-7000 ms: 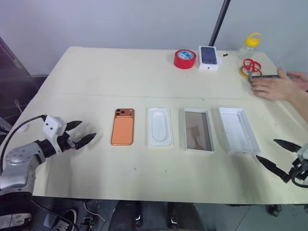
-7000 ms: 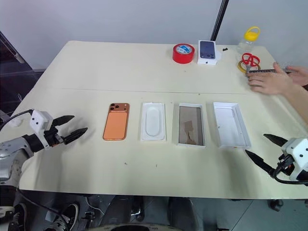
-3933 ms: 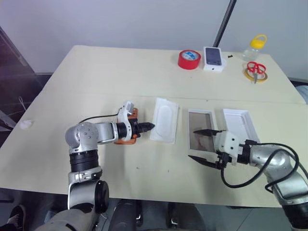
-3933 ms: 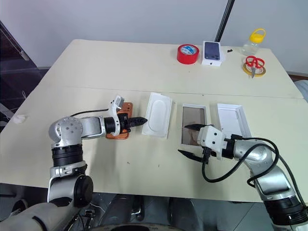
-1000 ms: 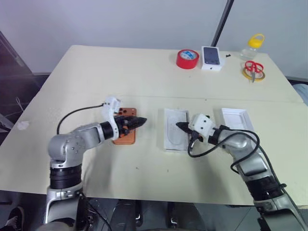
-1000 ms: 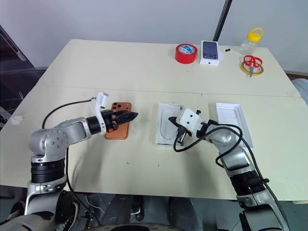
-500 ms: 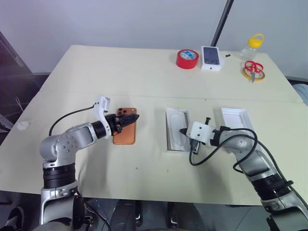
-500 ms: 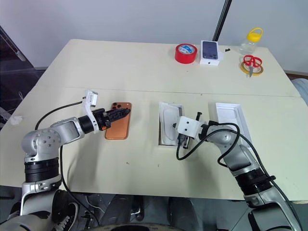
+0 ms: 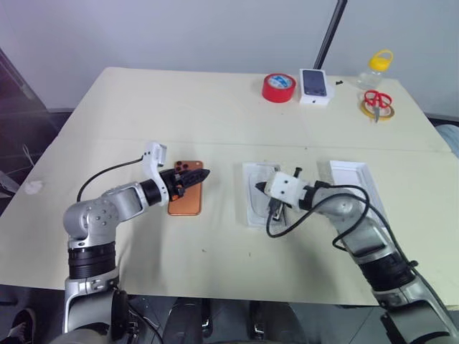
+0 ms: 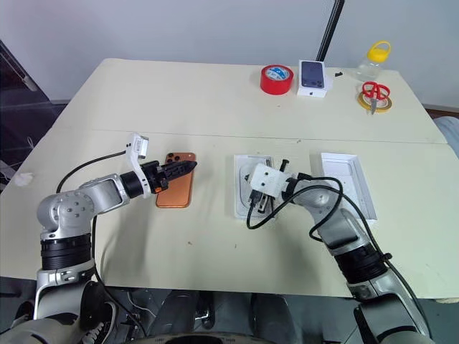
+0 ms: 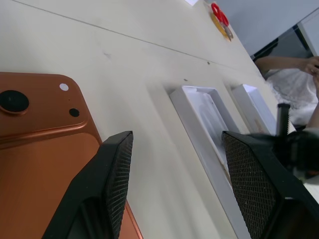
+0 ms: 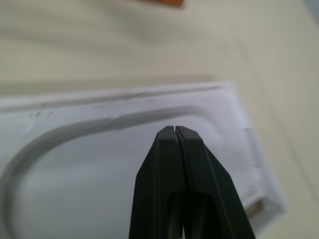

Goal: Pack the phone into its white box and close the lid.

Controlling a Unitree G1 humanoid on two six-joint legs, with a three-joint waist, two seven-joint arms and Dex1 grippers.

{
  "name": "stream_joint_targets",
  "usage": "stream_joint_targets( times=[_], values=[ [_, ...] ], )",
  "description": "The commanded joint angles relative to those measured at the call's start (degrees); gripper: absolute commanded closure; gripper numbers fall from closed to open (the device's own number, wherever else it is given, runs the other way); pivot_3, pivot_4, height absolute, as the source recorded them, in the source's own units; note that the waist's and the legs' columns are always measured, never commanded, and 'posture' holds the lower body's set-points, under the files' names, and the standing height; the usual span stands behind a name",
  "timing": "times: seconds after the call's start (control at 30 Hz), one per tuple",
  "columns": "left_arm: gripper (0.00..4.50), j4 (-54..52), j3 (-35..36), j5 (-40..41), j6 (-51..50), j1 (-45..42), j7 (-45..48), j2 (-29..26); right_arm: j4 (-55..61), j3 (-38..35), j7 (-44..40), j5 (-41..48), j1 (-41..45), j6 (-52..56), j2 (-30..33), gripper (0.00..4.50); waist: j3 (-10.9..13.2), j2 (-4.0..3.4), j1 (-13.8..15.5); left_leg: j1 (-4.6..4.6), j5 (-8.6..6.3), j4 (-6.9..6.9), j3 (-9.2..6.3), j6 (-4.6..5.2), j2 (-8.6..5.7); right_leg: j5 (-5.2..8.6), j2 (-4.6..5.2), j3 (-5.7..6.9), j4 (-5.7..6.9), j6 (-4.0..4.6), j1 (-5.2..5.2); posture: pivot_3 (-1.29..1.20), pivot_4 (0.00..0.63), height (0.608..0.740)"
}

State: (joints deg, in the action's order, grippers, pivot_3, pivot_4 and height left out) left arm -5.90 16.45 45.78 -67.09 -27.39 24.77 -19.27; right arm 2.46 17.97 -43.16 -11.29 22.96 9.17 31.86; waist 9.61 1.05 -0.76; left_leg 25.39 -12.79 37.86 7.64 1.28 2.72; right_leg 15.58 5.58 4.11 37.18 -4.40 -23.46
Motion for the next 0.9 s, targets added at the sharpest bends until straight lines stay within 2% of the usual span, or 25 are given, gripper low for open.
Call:
stream_joint_targets(
  times=[0.03,0.53,0.8,0.9],
  values=[
    [1.53,-1.2,0.4,1.7,-0.3,-1.0,-0.4,0.3,-0.7,0.8,0.9,-3.4,0.8,-2.5,1.5,4.46,0.0,0.00,0.0,-0.01,0.00,0.00,0.01,0.00,0.00,0.00,0.00,0.00,0.00,-0.01,0.01,0.00,0.150,0.733],
    [1.53,-0.5,-0.1,2.3,0.1,-1.5,-1.2,0.7,2.8,-2.7,-2.0,-3.7,1.1,-1.2,6.7,4.46,0.0,0.01,0.1,-0.01,0.00,0.00,0.01,0.00,0.01,-0.02,-0.02,0.01,0.00,-0.03,0.01,0.00,0.150,0.733],
    [1.53,0.2,0.1,2.6,-0.4,-1.5,-1.1,1.0,4.1,-1.7,-1.9,-2.4,2.4,-2.3,3.4,4.46,0.0,0.01,0.0,-0.01,0.00,0.00,0.01,0.00,0.02,-0.02,-0.02,0.01,0.00,-0.04,0.00,0.00,0.150,0.733],
    [1.53,2.2,1.6,5.7,-5.3,-2.6,-1.3,1.2,3.8,-2.5,-1.0,-1.9,4.4,-1.9,1.4,4.46,0.0,0.01,-0.1,-0.01,0.00,0.00,0.01,0.00,0.02,-0.02,-0.03,0.01,0.01,-0.04,-0.01,0.00,0.150,0.733]
  ],
)
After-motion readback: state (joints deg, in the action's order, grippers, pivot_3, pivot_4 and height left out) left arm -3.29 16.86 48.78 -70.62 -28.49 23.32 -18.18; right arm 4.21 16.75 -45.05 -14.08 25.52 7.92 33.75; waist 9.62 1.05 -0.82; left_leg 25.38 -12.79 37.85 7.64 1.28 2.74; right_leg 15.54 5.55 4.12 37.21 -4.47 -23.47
